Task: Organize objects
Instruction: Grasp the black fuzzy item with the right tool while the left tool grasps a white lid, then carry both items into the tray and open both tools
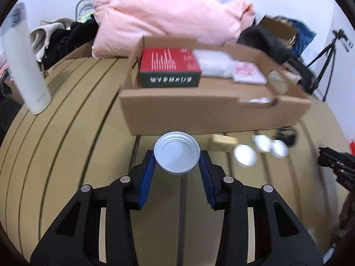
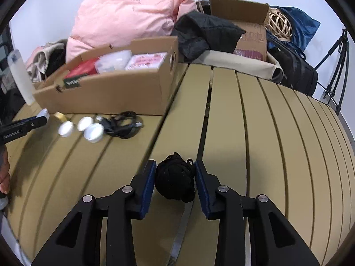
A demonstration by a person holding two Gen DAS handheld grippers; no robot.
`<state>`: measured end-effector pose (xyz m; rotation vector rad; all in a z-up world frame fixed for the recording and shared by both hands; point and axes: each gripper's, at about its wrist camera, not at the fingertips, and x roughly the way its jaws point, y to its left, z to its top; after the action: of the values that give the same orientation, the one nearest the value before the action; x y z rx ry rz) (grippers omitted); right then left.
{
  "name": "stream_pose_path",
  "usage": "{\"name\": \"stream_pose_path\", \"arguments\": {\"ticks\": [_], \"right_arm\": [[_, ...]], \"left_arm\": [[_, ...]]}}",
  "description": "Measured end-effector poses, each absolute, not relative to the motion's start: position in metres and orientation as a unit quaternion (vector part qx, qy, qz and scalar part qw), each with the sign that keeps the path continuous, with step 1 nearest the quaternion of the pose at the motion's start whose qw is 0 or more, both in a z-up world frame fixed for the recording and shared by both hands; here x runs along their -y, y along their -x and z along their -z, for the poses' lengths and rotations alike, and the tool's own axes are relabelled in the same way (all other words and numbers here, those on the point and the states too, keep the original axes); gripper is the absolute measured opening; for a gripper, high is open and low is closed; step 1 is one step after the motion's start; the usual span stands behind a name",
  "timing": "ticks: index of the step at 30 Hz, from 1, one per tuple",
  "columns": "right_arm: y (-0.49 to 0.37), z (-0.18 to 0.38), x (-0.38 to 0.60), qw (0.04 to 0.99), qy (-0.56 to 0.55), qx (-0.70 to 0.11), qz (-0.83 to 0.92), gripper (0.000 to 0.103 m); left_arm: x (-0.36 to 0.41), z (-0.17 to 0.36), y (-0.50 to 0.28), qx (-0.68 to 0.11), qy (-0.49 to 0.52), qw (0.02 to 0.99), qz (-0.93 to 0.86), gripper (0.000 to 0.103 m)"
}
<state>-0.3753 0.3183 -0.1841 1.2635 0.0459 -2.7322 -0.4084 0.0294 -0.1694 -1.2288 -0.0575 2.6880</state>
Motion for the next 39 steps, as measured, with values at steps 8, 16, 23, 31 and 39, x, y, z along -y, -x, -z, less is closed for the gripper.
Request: {"name": "stream_pose_path", "arguments": {"ticks": [8, 16, 23, 31, 39], "right_arm": [[0.259, 0.096, -0.308, 0.108, -0.373, -0.025, 0.921, 0.038], [0.102, 0.038, -0.292, 0.154, -0.339, -0.013, 0.928, 0.038], [0.081, 0.022, -0.269, 0.173, -0.315, -0.03, 0.933, 0.038], [0.137, 0.056, -0.273, 0.171, -0.363, -0.003, 0.916, 0.038], [0.318, 0.045, -0.25, 0.194, -0.371, -0.004, 0.908, 0.038]], "left_arm": [[0.002, 0.083, 0.274, 0.014, 0.408, 0.067, -0.911, 0.037], [0.033, 0.032, 0.129, 0.06, 0.369, 0.081, -0.924, 0.037], [0.035, 0.016, 0.117, 0.06, 0.337, 0.088, -0.935, 0.037], [0.029, 0.039, 0.179, 0.054, 0.375, 0.102, -0.92, 0.037], [-0.02, 0.042, 0.363, 0.013, 0.396, 0.133, -0.909, 0.037]]}}
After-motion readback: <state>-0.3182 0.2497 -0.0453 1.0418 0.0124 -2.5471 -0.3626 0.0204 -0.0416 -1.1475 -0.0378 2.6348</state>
